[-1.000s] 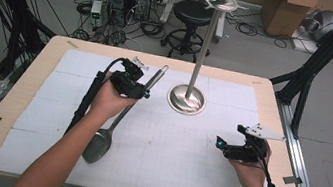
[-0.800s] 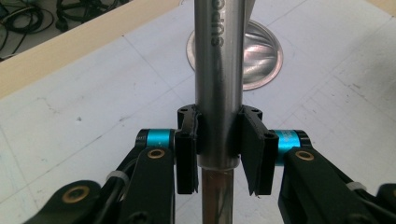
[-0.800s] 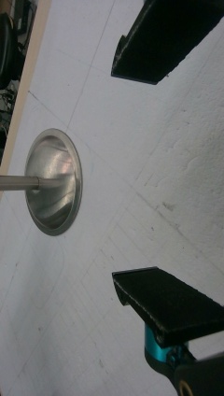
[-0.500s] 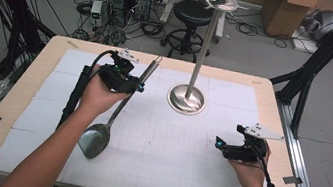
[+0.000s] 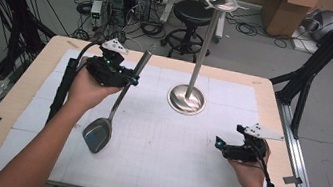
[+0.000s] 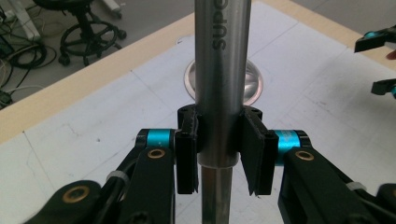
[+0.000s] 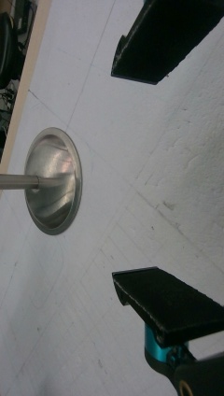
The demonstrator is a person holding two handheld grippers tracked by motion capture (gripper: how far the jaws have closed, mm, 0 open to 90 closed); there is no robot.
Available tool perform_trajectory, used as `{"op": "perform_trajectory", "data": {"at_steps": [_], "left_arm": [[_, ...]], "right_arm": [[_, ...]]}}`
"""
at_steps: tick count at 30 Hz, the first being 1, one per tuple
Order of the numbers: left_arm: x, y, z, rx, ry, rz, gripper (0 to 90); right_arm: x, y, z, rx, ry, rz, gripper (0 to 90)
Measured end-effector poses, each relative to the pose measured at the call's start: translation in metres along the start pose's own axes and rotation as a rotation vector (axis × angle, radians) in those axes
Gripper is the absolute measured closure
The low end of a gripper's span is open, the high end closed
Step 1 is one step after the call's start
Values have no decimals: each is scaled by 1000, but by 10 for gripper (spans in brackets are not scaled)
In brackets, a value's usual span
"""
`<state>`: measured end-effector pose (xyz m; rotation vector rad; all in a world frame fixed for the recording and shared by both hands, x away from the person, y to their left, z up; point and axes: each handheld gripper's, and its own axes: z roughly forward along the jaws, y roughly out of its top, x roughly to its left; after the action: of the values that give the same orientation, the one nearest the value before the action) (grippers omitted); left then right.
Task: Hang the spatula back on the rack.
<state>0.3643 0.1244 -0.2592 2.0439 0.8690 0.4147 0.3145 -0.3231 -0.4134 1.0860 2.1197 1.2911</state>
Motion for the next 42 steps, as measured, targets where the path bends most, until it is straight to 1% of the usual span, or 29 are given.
{"op": "perform_trajectory", "data": {"at_steps": [1, 2, 6, 13, 16, 17, 18, 21, 24, 27, 31, 35, 36, 37, 42], "left_arm": [[1, 1, -4, -17, -13, -3, 691], [1, 1, -6, -23, -19, -3, 691], [3, 2, -8, -36, -29, -13, 691], [6, 4, -11, -50, -42, -14, 691], [6, 7, -14, -65, -51, -14, 691], [6, 11, -15, -73, -62, -5, 691], [6, 11, -15, -73, -62, -5, 691], [3, 17, -18, -84, -80, 8, 691], [2, 22, -20, -94, -86, 20, 691], [3, 28, -22, -103, -103, 31, 691], [3, 35, -23, -116, -124, 24, 691], [2, 42, -23, -122, -135, 42, 691], [1, 46, -22, -121, -144, 48, 691], [1, 46, -22, -121, -144, 48, 691], [-1, 58, -21, -120, -167, 57, 691]], "right_arm": [[0, 0, 0, -3, 1, -1, 28], [1, 0, 1, -2, 1, -4, 28], [1, 1, 1, -2, 3, -6, 28], [1, 1, 1, 0, 1, -1, 28], [1, 1, 1, -1, 0, -2, 28], [0, 1, 1, -3, 0, -2, 28], [0, 1, 1, -3, 0, -2, 28], [0, 1, 1, -3, 0, -2, 28], [0, 1, 1, -5, 0, -3, 27], [0, 1, 1, -7, -1, -3, 28], [0, 1, 0, -8, 2, -2, 28], [0, 1, 0, -9, 2, -1, 28], [0, 1, 1, -9, 3, 0, 28], [0, 1, 1, -9, 3, 0, 28], [0, 1, 1, -11, 3, 0, 28]]}}
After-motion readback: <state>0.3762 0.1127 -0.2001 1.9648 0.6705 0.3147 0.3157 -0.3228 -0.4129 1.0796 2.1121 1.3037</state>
